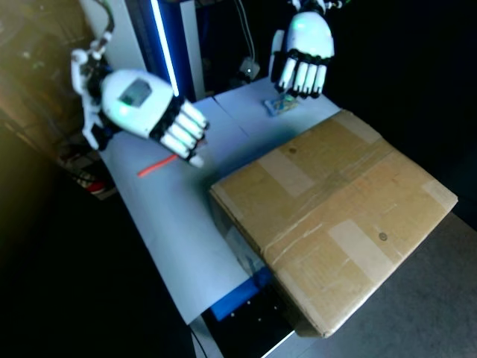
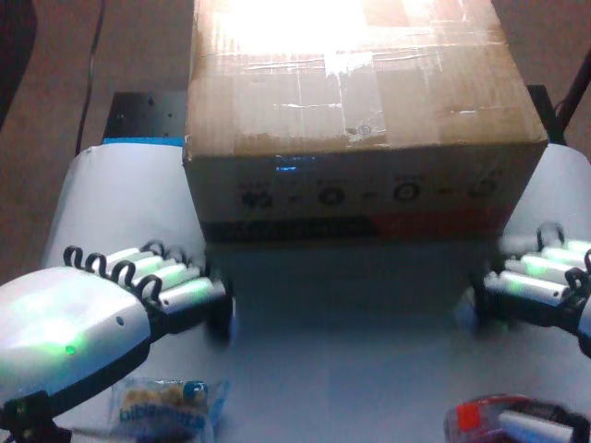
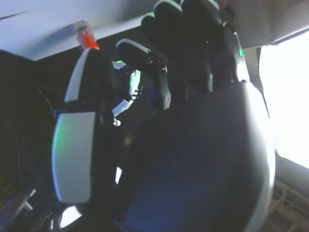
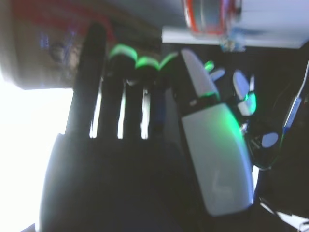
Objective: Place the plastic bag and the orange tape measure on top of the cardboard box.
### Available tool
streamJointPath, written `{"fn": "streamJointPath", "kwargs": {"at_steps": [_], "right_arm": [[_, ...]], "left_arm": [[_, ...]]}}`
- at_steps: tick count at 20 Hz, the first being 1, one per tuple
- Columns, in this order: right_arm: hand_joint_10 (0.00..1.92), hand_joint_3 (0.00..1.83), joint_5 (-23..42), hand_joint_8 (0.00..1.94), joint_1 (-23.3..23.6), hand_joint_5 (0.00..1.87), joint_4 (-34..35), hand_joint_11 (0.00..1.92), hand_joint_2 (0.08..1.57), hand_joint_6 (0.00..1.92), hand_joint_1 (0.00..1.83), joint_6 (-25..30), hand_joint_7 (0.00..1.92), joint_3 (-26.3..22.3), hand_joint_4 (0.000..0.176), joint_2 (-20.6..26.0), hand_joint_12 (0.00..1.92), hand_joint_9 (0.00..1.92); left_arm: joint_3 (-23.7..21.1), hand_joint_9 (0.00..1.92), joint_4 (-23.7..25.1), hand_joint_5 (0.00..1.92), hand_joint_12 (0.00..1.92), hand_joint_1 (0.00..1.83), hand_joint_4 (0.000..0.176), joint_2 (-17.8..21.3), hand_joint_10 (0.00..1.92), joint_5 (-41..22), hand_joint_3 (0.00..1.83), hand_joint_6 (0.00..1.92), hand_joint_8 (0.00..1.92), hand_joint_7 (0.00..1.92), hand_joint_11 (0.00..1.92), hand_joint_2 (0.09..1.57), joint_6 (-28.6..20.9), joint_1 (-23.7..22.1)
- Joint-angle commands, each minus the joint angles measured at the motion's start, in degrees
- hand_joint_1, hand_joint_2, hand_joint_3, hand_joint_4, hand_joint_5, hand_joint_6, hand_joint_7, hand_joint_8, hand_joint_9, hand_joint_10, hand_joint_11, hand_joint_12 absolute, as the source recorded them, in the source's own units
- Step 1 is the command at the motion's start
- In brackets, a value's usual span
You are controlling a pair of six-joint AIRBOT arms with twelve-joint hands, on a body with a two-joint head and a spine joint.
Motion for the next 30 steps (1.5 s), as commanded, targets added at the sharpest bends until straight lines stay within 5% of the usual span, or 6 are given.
{"fn": "streamJointPath", "kwargs": {"at_steps": [1, 6, 8, 12, 19, 30], "right_arm": [[0.31, 0.02, -6.0, 0.16, 0.5, 0.07, -1.6, 0.0, 1.17, 0.23, 0.5, 0.2, 0.12, -0.2, 0.0, -0.1, 0.39, 0.0], [0.48, 0.0, -5.7, 0.3, 0.6, 0.0, -2.2, 0.0, 1.13, 0.5, 0.55, 0.2, 0.12, -0.3, 0.0, -0.5, 1.15, 0.0], [0.45, 0.0, -5.7, 0.49, 0.6, 0.0, -2.2, 0.0, 1.12, 0.47, 0.57, 0.2, 0.01, -0.4, 0.0, -0.7, 0.94, 0.0], [0.44, 0.0, -5.1, 0.49, 0.3, 0.0, -1.6, 0.0, 1.04, 0.52, 0.64, 0.2, 0.01, -0.3, 0.0, -0.8, 1.2, 0.0], [0.69, 0.0, -4.8, 0.36, -1.6, 0.04, 1.5, 0.0, 0.96, 0.48, 0.65, -1.0, 0.09, 1.1, 0.0, -3.4, 1.56, 0.0], [1.0, 0.0, -3.5, 0.4, -3.0, 0.12, 5.5, 0.0, 0.9, 0.5, 0.68, -5.0, 0.18, 3.2, 0.0, -7.6, 1.59, 0.0]], "left_arm": [[-0.2, 0.0, 1.4, 0.0, 1.42, 0.79, 0.0, 0.1, 0.0, 5.6, 0.85, 0.32, 0.0, 0.0, 0.0, 0.67, -0.1, -0.3], [0.0, 0.0, 1.4, 0.0, 1.85, 0.82, 0.0, -0.1, 0.0, 5.2, 0.89, 0.17, 0.0, 0.0, 0.0, 0.66, 0.4, -0.3], [0.0, 0.0, 1.4, 0.0, 1.85, 0.82, 0.0, -0.2, 0.0, 5.1, 0.85, 0.26, 0.0, 0.0, 0.0, 0.7, 0.4, -0.3], [0.9, 0.0, 1.4, 0.0, 1.92, 0.84, 0.0, -1.6, 0.0, 2.4, 0.87, 0.19, 0.0, 0.0, 0.0, 0.68, 0.4, -0.2], [2.5, 0.03, -0.8, 0.03, 1.51, 0.93, 0.0, -4.3, 0.04, 0.8, 0.71, 0.14, 0.0, 0.01, 0.0, 0.72, 0.5, 2.9], [4.6, 0.0, -5.8, 0.17, 1.56, 0.93, 0.0, -7.8, 0.29, 0.8, 0.64, 0.04, 0.01, 0.07, 0.0, 0.73, 3.4, 5.0]]}}
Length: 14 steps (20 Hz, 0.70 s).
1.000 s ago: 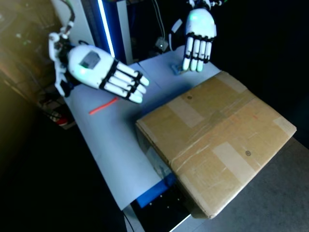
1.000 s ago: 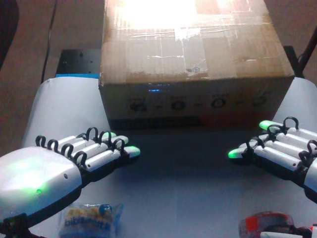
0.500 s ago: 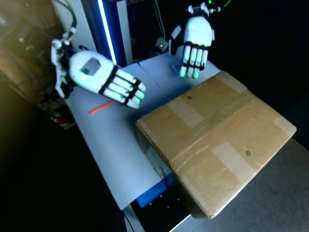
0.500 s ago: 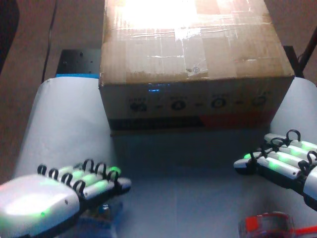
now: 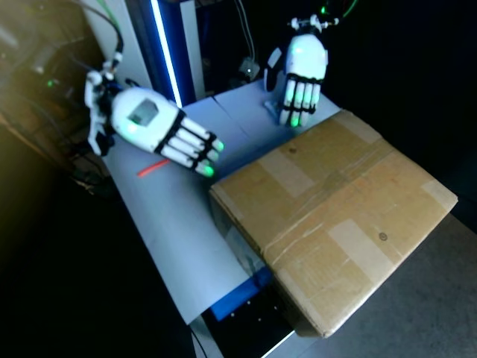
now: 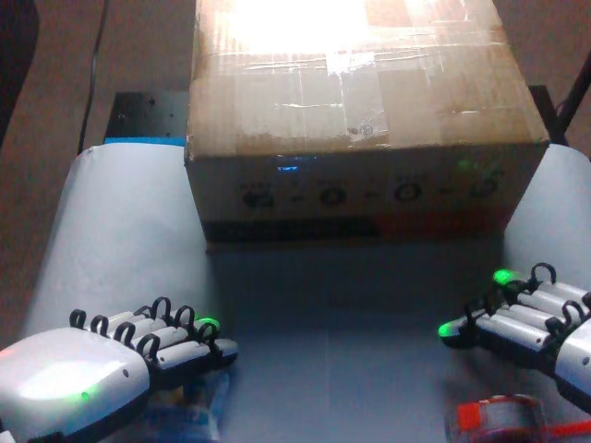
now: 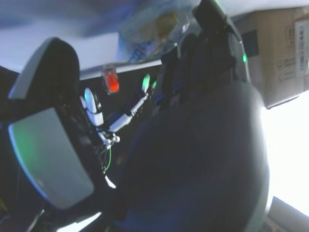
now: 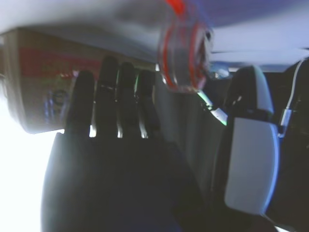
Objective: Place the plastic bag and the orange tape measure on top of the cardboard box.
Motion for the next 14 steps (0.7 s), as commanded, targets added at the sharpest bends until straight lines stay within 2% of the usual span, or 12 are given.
{"fn": "streamJointPath", "kwargs": {"at_steps": [1, 3, 4, 5, 8, 9, 10, 11, 12, 13, 14], "right_arm": [[0.99, 0.0, -5.4, 0.36, 0.3, 0.14, -1.0, 0.0, 0.91, 0.44, 0.68, -0.6, 0.2, 0.1, 0.0, -0.4, 1.55, 0.01], [0.91, 0.0, -5.0, 0.19, 0.3, 0.27, -0.6, 0.0, 0.87, 0.29, 0.74, -1.3, 0.33, 0.5, 0.0, -1.1, 1.58, 0.1], [0.92, 0.0, -4.7, 0.19, 0.3, 0.29, -0.3, 0.0, 0.87, 0.28, 0.75, -1.5, 0.34, 0.9, 0.0, -1.7, 1.61, 0.11], [0.95, 0.0, -4.4, 0.17, 0.3, 0.35, -0.2, 0.03, 0.88, 0.24, 0.78, -1.5, 0.4, 1.3, 0.0, -2.3, 1.64, 0.16], [0.94, 0.0, -3.7, 0.24, 0.3, 0.53, 0.0, 0.14, 0.92, 0.29, 1.0, -1.7, 0.52, 1.9, 0.0, -3.5, 1.56, 0.27], [0.94, 0.01, -3.3, 0.27, 0.3, 0.57, 0.0, 0.17, 0.94, 0.31, 1.02, -1.7, 0.54, 2.3, 0.0, -4.1, 1.53, 0.3], [1.06, 0.0, -3.1, 0.57, 0.3, 0.57, 0.0, 0.26, 1.01, 0.5, 1.11, -1.7, 0.49, 2.6, 0.0, -4.4, 1.54, 0.35], [1.22, 0.0, -3.0, 0.91, 0.3, 0.59, 0.0, 0.35, 1.05, 0.74, 1.21, -1.7, 0.47, 2.8, 0.0, -4.8, 1.58, 0.4], [1.25, 0.01, -3.0, 1.01, 0.3, 0.76, 0.0, 0.38, 1.16, 1.14, 1.14, -1.7, 0.49, 3.1, 0.0, -5.2, 1.59, 0.43], [1.28, 0.01, -3.0, 1.3, 0.3, 0.83, 0.0, 0.46, 1.2, 1.23, 1.17, -1.7, 0.67, 3.2, 0.0, -5.4, 1.57, 0.53], [1.42, 0.0, -3.0, 1.35, 0.3, 0.82, 0.0, 0.51, 1.22, 1.3, 1.31, -1.7, 0.68, 3.3, 0.0, -5.6, 1.57, 0.67]], "left_arm": [[0.5, 0.0, 0.0, 0.17, 1.58, 0.91, 0.0, -1.0, 0.24, 4.0, 0.63, 0.02, 0.01, 0.05, 0.0, 0.75, 0.0, 0.2], [1.1, 0.0, -0.8, 0.18, 1.58, 0.92, 0.0, -1.9, 0.28, 3.7, 0.59, 0.02, 0.01, 0.05, 0.0, 0.77, 0.0, 0.7], [1.5, 0.0, -1.3, 0.18, 1.58, 0.9, 0.0, -2.5, 0.29, 3.6, 0.58, 0.02, 0.01, 0.06, 0.0, 0.78, 0.0, 1.1], [1.7, 0.0, -1.7, 0.21, 1.64, 0.88, 0.0, -3.1, 0.42, 3.3, 0.56, 0.02, 0.02, 0.09, 0.0, 0.8, 0.0, 1.3], [2.0, 0.0, -2.1, 0.35, 1.74, 0.96, 0.0, -3.9, 0.68, 2.7, 0.48, 0.09, 0.07, 0.21, 0.0, 0.86, 0.0, 2.2], [2.2, 0.0, -2.6, 0.34, 1.74, 0.97, 0.0, -4.3, 0.73, 2.5, 0.49, 0.1, 0.09, 0.23, 0.0, 0.88, 0.0, 2.9], [2.5, 0.0, -3.0, 0.29, 1.85, 1.06, 0.0, -4.8, 1.03, 2.3, 0.49, 0.4, 0.64, 0.12, 0.0, 0.9, 0.0, 3.3], [2.8, 0.0, -3.4, 0.21, 1.92, 1.19, 0.0, -5.3, 1.41, 2.0, 0.51, 0.84, 1.09, 0.05, 0.01, 0.89, 0.0, 3.6], [3.3, 0.02, -3.8, 0.21, 1.92, 1.22, 0.0, -5.9, 1.55, 1.5, 0.52, 0.96, 1.18, 0.07, 0.09, 0.9, 0.0, 3.9], [3.8, 0.09, -4.2, 0.27, 1.92, 1.26, 0.0, -6.6, 1.64, 0.9, 0.45, 1.01, 1.23, 0.13, 0.21, 0.96, 0.0, 4.2], [4.3, 0.17, -4.7, 0.32, 1.92, 1.26, 0.0, -7.1, 1.67, 0.6, 0.36, 1.01, 1.26, 0.19, 0.32, 1.07, 0.0, 4.5]]}}
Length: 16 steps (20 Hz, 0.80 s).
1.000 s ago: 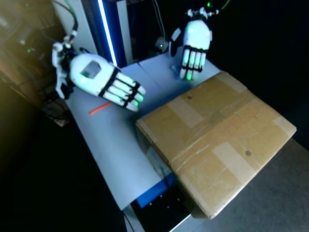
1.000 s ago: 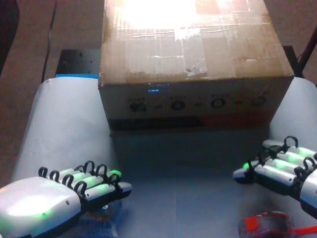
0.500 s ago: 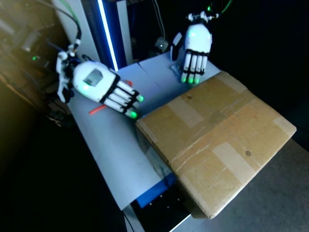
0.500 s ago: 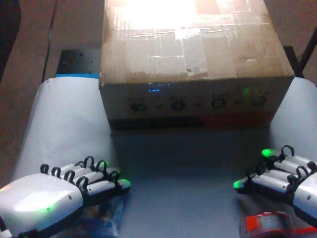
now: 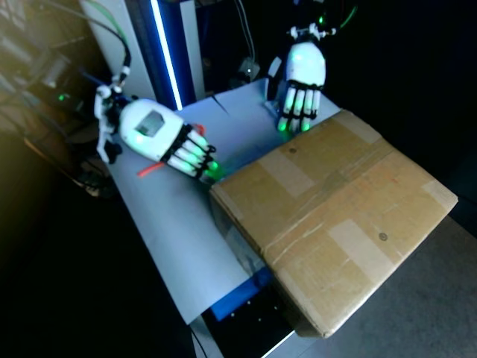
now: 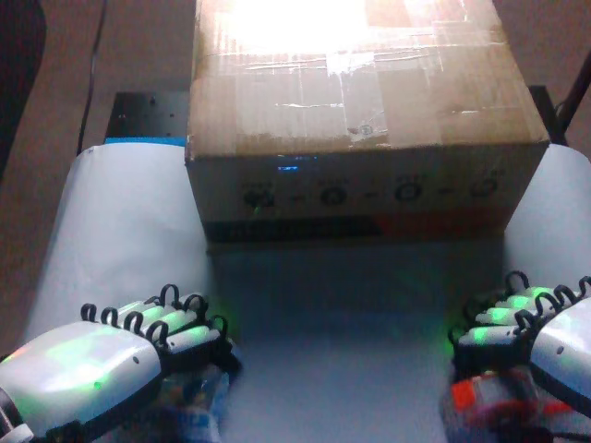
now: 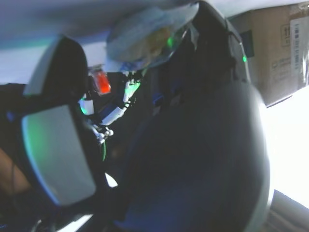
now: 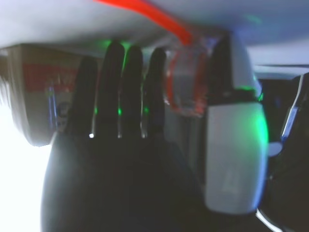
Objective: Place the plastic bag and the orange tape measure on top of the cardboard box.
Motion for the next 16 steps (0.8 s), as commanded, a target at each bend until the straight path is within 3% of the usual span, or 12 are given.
{"fn": "streamJointPath", "kwargs": {"at_steps": [1, 2, 3, 4, 5, 6, 7, 8, 13, 14, 15, 16], "right_arm": [[1.41, 0.0, 0.2, 1.3, 0.0, 0.88, -0.7, 0.58, 1.2, 1.24, 1.35, -0.3, 0.73, 0.2, 0.0, -0.6, 1.54, 0.72], [1.33, 0.0, 0.2, 1.31, 0.0, 0.91, -0.7, 0.54, 1.18, 1.16, 1.45, -0.3, 0.75, 0.3, 0.0, -0.7, 1.68, 0.75], [1.39, 0.0, 0.2, 1.39, 0.0, 0.79, -0.7, 0.48, 1.22, 1.26, 1.47, -0.5, 0.69, 0.4, 0.0, -0.8, 1.74, 0.69], [1.42, 0.0, 0.2, 1.41, 0.0, 0.76, -0.7, 0.46, 1.23, 1.24, 1.47, -0.5, 0.7, 0.5, 0.0, -1.0, 1.76, 0.68], [1.38, 0.0, 0.2, 1.35, 0.0, 0.78, -0.7, 0.52, 1.21, 1.19, 1.48, -0.5, 0.74, 0.5, 0.0, -1.0, 1.74, 0.72], [1.37, 0.0, 0.2, 1.34, 0.0, 0.78, -0.7, 0.54, 1.2, 1.17, 1.48, -0.5, 0.75, 0.5, 0.0, -1.0, 1.74, 0.74], [1.34, 0.0, 0.2, 1.31, 0.1, 0.78, -0.7, 0.55, 1.2, 1.17, 1.48, -0.5, 0.77, 0.5, 0.0, -1.0, 1.73, 0.75], [1.29, 0.0, 0.2, 1.31, 0.2, 0.79, -0.7, 0.56, 1.19, 1.12, 1.48, -0.5, 0.78, 0.5, 0.0, -1.0, 1.71, 0.79], [1.37, 0.0, -0.2, 1.39, 0.6, 0.82, -0.7, 0.6, 1.2, 1.0, 1.48, -0.5, 0.7, 0.5, 0.0, -0.9, 1.74, 0.75], [1.41, 0.0, -0.4, 1.37, 0.9, 0.79, -0.8, 0.54, 1.21, 1.11, 1.48, -0.5, 0.71, 0.5, 0.0, -0.7, 1.78, 0.71], [1.34, 0.0, -0.6, 1.19, 1.2, 0.95, -1.1, 0.68, 1.16, 1.03, 1.39, -0.5, 0.82, 0.4, 0.0, -0.5, 1.64, 0.81], [1.3, 0.0, -0.9, 1.15, 1.8, 1.0, -1.7, 0.73, 1.14, 1.02, 1.37, -0.5, 0.83, 0.0, 0.0, 0.2, 1.56, 0.84]], "left_arm": [[0.7, 0.33, -2.6, 0.5, 1.92, 1.03, 0.0, -1.6, 1.74, -7.2, 0.04, 1.64, 1.74, 0.41, 0.54, 1.38, 0.5, 1.2], [1.2, 0.34, -3.0, 0.51, 1.92, 1.02, 0.0, -2.1, 1.79, -7.5, 0.02, 1.67, 1.87, 0.4, 0.56, 1.42, 0.5, 1.5], [1.9, 0.41, -3.9, 0.52, 1.92, 1.04, 0.0, -2.9, 1.82, -8.1, 0.0, 1.62, 1.89, 0.45, 0.64, 1.42, 0.8, 1.9], [2.4, 0.61, -5.2, 0.54, 1.92, 1.11, 0.0, -3.6, 1.9, -8.7, 0.0, 1.51, 1.9, 0.54, 0.81, 1.39, 2.2, 2.2], [2.7, 0.62, -6.4, 0.54, 1.92, 1.27, 0.0, -4.1, 1.92, -9.0, 0.01, 1.42, 1.79, 0.54, 0.88, 1.35, 3.8, 2.2], [3.0, 0.62, -8.1, 0.53, 1.92, 1.31, 0.0, -4.8, 1.92, -9.3, 0.01, 1.38, 1.78, 0.54, 0.9, 1.34, 5.7, 2.2], [3.3, 0.74, -9.0, 0.5, 1.92, 1.16, 0.0, -5.2, 1.92, -9.3, 0.02, 1.51, 1.86, 0.58, 0.91, 1.37, 6.7, 2.3], [3.6, 0.59, -9.6, 0.42, 1.92, 1.28, 0.0, -5.6, 1.92, -9.3, 0.03, 1.58, 1.76, 0.46, 0.67, 1.37, 7.1, 2.3], [5.3, 0.57, -11.2, 0.41, 1.92, 1.28, 0.0, -6.4, 1.92, -7.8, 0.0, 1.64, 1.77, 0.44, 0.55, 1.39, 7.3, 2.3], [5.2, 0.6, -11.4, 0.45, 1.92, 1.29, 0.0, -6.2, 1.86, -6.8, 0.0, 1.59, 1.73, 0.47, 0.59, 1.37, 7.3, 2.3], [5.0, 0.6, -11.2, 0.47, 1.92, 1.29, 0.0, -5.8, 1.81, -5.9, 0.0, 1.67, 1.67, 0.47, 0.51, 1.36, 7.1, 2.1], [4.5, 0.61, -10.6, 0.48, 1.91, 1.29, 0.0, -5.1, 1.76, -4.8, 0.0, 1.71, 1.64, 0.46, 0.49, 1.36, 6.6, 1.6]]}}
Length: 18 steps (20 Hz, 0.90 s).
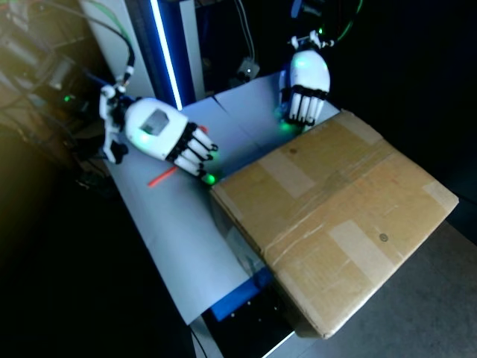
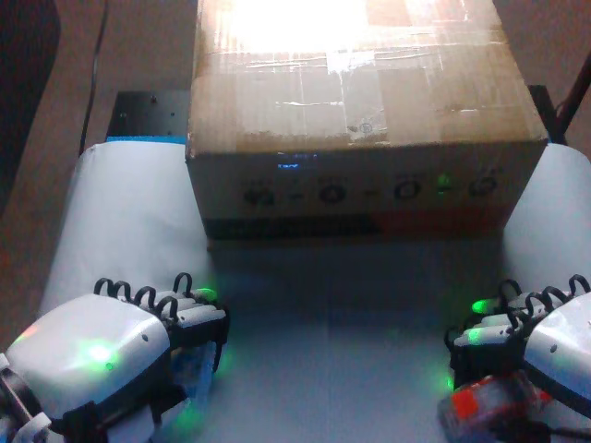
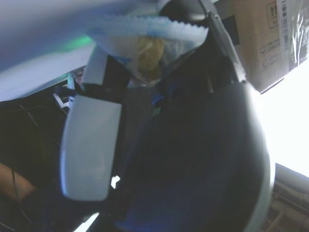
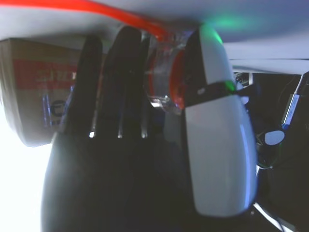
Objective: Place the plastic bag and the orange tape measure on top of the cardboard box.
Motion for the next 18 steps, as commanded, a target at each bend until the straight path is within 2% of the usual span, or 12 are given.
{"fn": "streamJointPath", "kwargs": {"at_steps": [1, 3, 4, 5, 6, 9, 11, 12, 13, 16, 17, 18], "right_arm": [[1.35, 0.0, -3.5, 1.3, 0.5, 0.82, -1.7, 0.56, 1.2, 1.22, 1.47, 0.2, 0.7, -0.5, 0.0, 0.5, 1.7, 0.76], [1.36, 0.0, -5.9, 1.37, 0.9, 0.8, -2.8, 0.52, 1.21, 1.23, 1.47, 0.3, 0.67, -2.1, 0.0, 2.9, 1.72, 0.74], [1.28, 0.0, -7.2, 1.37, 1.1, 0.8, -3.3, 0.51, 1.2, 1.25, 1.48, 0.3, 0.74, -3.0, 0.0, 4.0, 1.66, 0.78], [1.27, 0.0, -8.3, 1.38, 1.3, 0.8, -3.8, 0.52, 1.19, 1.23, 1.48, 0.3, 0.75, -3.7, 0.0, 5.1, 1.65, 0.79], [1.28, 0.0, -9.0, 1.3, 1.7, 0.79, -4.4, 0.53, 1.19, 1.27, 1.48, 0.4, 0.76, -4.2, 0.0, 6.0, 1.67, 0.78], [1.41, 0.0, -10.5, 1.31, 3.3, 0.79, -6.3, 0.59, 1.21, 1.25, 1.48, 1.6, 0.68, -4.5, 0.0, 7.5, 1.69, 0.73], [1.45, 0.0, -11.6, 1.34, 3.9, 0.79, -6.6, 0.59, 1.21, 1.2, 1.48, 1.6, 0.67, -4.5, 0.0, 7.8, 1.71, 0.71], [1.44, 0.0, -11.9, 1.3, 4.0, 0.8, -6.6, 0.61, 1.2, 1.19, 1.48, 1.6, 0.7, -4.4, 0.0, 7.8, 1.69, 0.72], [1.46, 0.0, -12.2, 1.3, 4.0, 0.8, -6.6, 0.6, 1.2, 1.2, 1.48, 1.6, 0.69, -4.4, 0.0, 7.8, 1.69, 0.72], [1.58, 0.0, -12.6, 1.43, 4.5, 0.79, -6.6, 0.59, 1.22, 1.06, 1.48, 1.6, 0.6, -4.4, 0.0, 8.4, 1.75, 0.69], [1.53, 0.0, -12.9, 1.36, 5.2, 0.91, -6.9, 0.8, 1.19, 0.97, 1.38, 1.6, 0.68, -4.4, 0.0, 8.8, 1.7, 0.78], [1.49, 0.0, -12.9, 1.36, 5.9, 0.97, -7.4, 0.79, 1.18, 0.9, 1.37, 1.6, 0.72, -4.4, 0.0, 9.1, 1.63, 0.79]], "left_arm": [[0.3, 0.65, -5.8, 0.5, 1.92, 1.42, 0.0, 0.4, 1.59, -8.9, 0.0, 1.61, 1.52, 0.5, 0.59, 1.31, -1.0, 0.9], [-1.0, 0.67, -2.2, 0.51, 1.92, 1.46, 0.0, 3.0, 1.53, -5.1, 0.0, 1.57, 1.48, 0.52, 0.63, 1.29, -5.1, 0.1], [-1.3, 0.68, -0.3, 0.53, 1.92, 1.46, 0.0, 4.3, 1.54, -3.4, 0.0, 1.53, 1.51, 0.51, 0.65, 1.29, -7.5, -0.6], [-1.6, 0.68, 1.8, 0.54, 1.91, 1.33, 0.0, 5.7, 1.65, -1.6, 0.0, 1.61, 1.56, 0.51, 0.63, 1.31, -9.9, -1.1], [-1.8, 0.69, 3.3, 0.55, 1.87, 1.31, 0.0, 6.9, 1.66, -0.1, 0.0, 1.6, 1.54, 0.54, 0.63, 1.31, -11.6, -1.7], [-3.0, 0.72, 5.6, 0.59, 1.83, 1.44, 0.0, 9.9, 1.48, 4.0, 0.0, 1.48, 1.38, 0.63, 0.67, 1.25, -12.5, -3.0], [-2.9, 0.72, 6.5, 0.59, 1.83, 1.47, 0.0, 10.4, 1.46, 4.8, 0.0, 1.44, 1.4, 0.61, 0.7, 1.24, -12.6, -4.4], [-2.8, 0.76, 6.8, 0.58, 1.75, 1.35, 0.0, 10.4, 1.54, 4.8, 0.0, 1.5, 1.45, 0.6, 0.73, 1.27, -12.6, -5.0], [-2.7, 0.77, 7.0, 0.58, 1.73, 1.33, 0.0, 10.3, 1.56, 4.8, 0.0, 1.51, 1.47, 0.59, 0.77, 1.27, -12.6, -5.4], [-2.7, 0.73, 8.5, 0.61, 1.7, 1.32, 0.0, 10.6, 1.57, 6.2, 0.0, 1.5, 1.43, 0.63, 0.63, 1.27, -14.7, -6.1], [-2.8, 0.71, 9.7, 0.6, 1.7, 1.32, 0.0, 11.1, 1.59, 7.7, 0.0, 1.51, 1.46, 0.62, 0.6, 1.28, -16.4, -6.4], [-3.0, 0.69, 10.2, 0.6, 1.7, 1.32, 0.0, 11.6, 1.59, 8.5, 0.0, 1.51, 1.5, 0.62, 0.55, 1.28, -16.8, -6.7]]}}
